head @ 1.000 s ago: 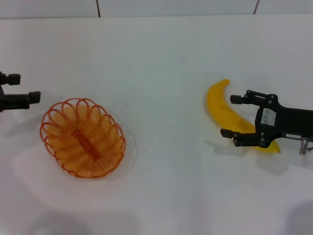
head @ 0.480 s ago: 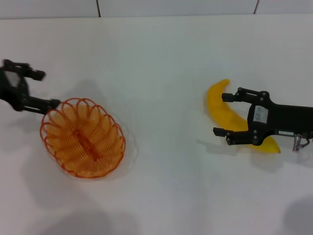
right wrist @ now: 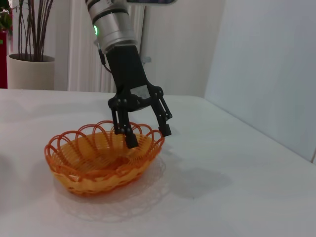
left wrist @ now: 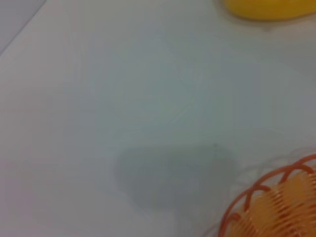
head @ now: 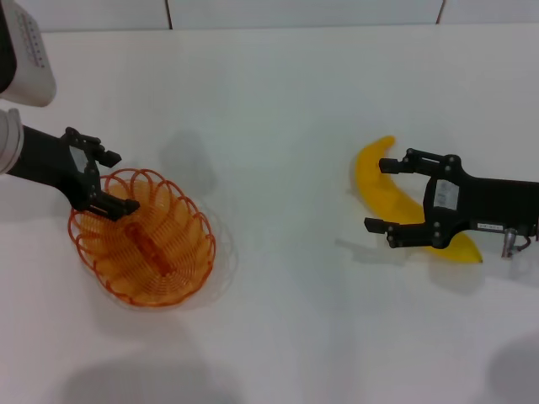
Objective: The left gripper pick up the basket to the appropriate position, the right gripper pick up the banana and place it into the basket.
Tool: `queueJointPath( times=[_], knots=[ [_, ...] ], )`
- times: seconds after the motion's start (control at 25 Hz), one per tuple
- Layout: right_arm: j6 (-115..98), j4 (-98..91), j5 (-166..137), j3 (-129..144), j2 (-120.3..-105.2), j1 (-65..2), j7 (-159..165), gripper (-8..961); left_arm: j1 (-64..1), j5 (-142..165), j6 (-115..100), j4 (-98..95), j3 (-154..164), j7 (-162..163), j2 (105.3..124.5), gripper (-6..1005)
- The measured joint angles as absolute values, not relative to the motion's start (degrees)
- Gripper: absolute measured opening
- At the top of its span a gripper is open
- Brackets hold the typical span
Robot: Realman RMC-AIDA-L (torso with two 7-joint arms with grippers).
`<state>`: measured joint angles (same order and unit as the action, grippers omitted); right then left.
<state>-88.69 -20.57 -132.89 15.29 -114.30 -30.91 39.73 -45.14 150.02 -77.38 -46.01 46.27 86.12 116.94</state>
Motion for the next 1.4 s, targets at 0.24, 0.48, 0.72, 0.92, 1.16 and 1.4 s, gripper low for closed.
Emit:
queueJointPath(
  times=[0.24,0.48,0.72,0.92,1.16,1.4],
  knots=[
    [-88.69,-20.47,-132.89,15.29,-114.25,-30.93,39.73,884,-45.28,149.97,-76.95,-45.95,47.13,86.74,117.04,857],
    [-88.65,-20.47,-132.89,15.29,-114.25,-30.93,39.73,884,-45.32,150.20,-76.84,-45.93,47.19,88.15,117.07,856],
    [-88.59,-20.48,-132.89,15.29,-114.25,-30.94,39.72,884,-46.07,150.31,-76.65,-46.17,47.20,89.80,117.04,760],
    [-88.59,-20.48,-132.89,15.29,-114.25,-30.94,39.72,883,-46.13,150.41,-76.55,-46.05,47.81,90.27,117.08,578],
    [-88.59,-20.48,-132.82,15.29,-114.21,-30.91,39.72,883,-46.14,150.48,-76.00,-46.05,51.01,92.67,117.04,339],
    [-88.59,-20.48,-132.66,15.29,-114.17,-30.81,39.73,883,-46.11,150.30,-75.88,-46.24,51.05,92.77,116.99,219]
  ],
)
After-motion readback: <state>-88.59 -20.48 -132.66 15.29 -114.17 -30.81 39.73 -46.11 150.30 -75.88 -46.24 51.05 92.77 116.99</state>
